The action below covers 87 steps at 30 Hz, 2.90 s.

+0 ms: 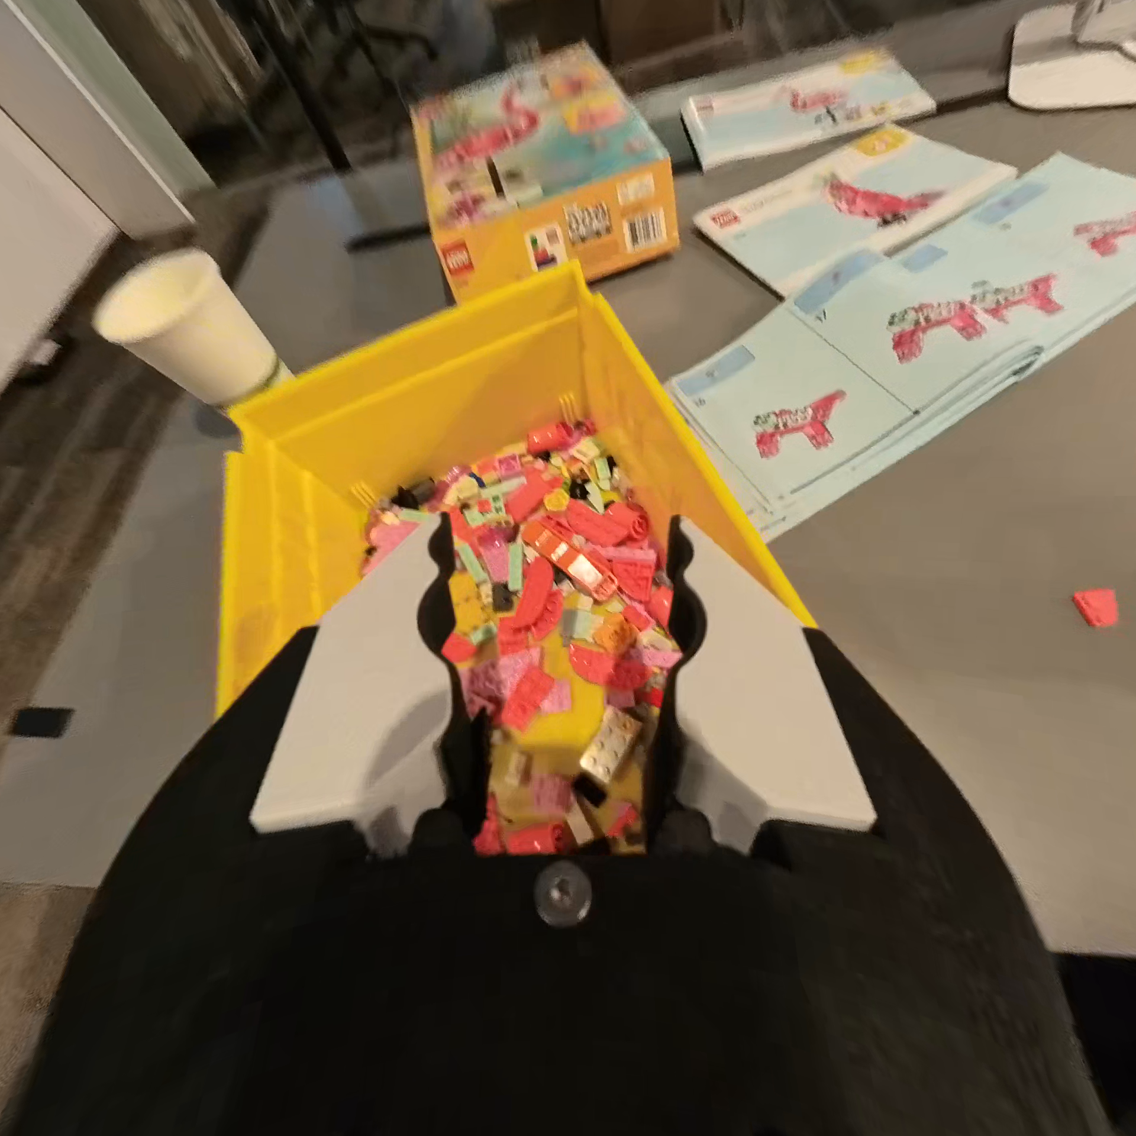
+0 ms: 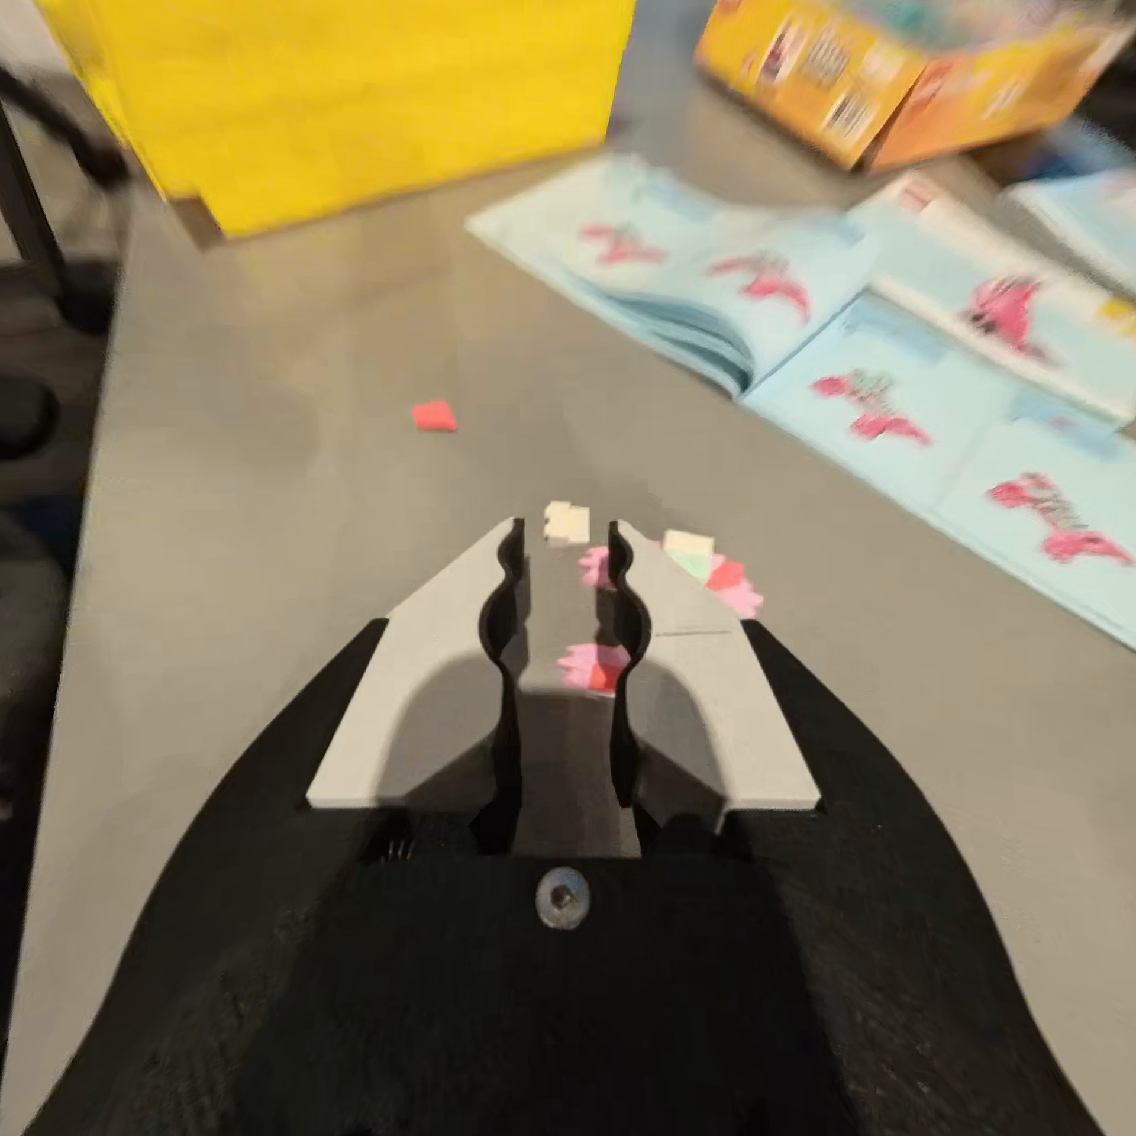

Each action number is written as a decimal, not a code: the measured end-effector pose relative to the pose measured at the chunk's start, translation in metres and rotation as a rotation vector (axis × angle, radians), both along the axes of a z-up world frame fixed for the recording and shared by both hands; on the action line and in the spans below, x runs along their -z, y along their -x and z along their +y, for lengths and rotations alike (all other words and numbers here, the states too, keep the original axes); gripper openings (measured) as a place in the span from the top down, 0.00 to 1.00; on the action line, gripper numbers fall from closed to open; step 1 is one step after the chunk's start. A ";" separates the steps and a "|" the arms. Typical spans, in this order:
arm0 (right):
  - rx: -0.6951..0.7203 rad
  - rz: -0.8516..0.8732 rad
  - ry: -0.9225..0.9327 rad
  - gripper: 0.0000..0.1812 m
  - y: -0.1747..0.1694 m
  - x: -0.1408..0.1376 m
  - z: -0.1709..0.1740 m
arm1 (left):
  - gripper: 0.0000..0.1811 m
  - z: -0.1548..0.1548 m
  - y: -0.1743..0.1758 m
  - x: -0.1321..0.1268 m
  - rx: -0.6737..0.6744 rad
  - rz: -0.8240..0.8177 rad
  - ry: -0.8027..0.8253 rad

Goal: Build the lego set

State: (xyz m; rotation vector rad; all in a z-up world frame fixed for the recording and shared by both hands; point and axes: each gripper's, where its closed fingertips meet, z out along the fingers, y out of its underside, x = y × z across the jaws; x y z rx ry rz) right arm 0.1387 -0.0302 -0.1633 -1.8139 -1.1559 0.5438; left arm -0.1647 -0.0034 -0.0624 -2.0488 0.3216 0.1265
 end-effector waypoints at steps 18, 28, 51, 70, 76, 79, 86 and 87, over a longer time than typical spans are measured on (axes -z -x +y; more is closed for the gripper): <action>0.068 -0.185 0.081 0.97 0.017 0.022 -0.005 | 0.64 -0.036 -0.124 -0.055 0.446 -0.122 -0.247; 0.345 -0.239 0.134 0.97 -0.092 0.015 -0.019 | 0.61 -0.071 -0.250 0.028 0.883 -0.148 0.029; 0.329 -0.085 0.211 0.87 -0.115 0.029 -0.028 | 0.62 -0.063 -0.261 0.071 0.927 -0.255 0.200; 0.044 0.038 0.127 0.78 -0.058 0.005 -0.003 | 0.42 -0.016 -0.293 0.081 0.963 -0.197 0.178; 0.049 -0.077 0.236 0.78 -0.034 0.019 0.017 | 0.41 -0.013 -0.309 0.078 1.049 -0.163 0.137; 0.045 -0.163 0.245 0.87 -0.032 0.029 0.024 | 0.43 -0.020 -0.311 0.081 1.109 -0.097 0.070; -0.252 -0.117 0.189 0.91 -0.013 0.005 -0.008 | 0.51 -0.027 -0.299 0.084 1.239 0.376 -0.387; -0.290 -0.121 0.175 0.91 -0.013 0.002 -0.013 | 0.54 -0.034 -0.302 0.084 1.274 0.427 -0.454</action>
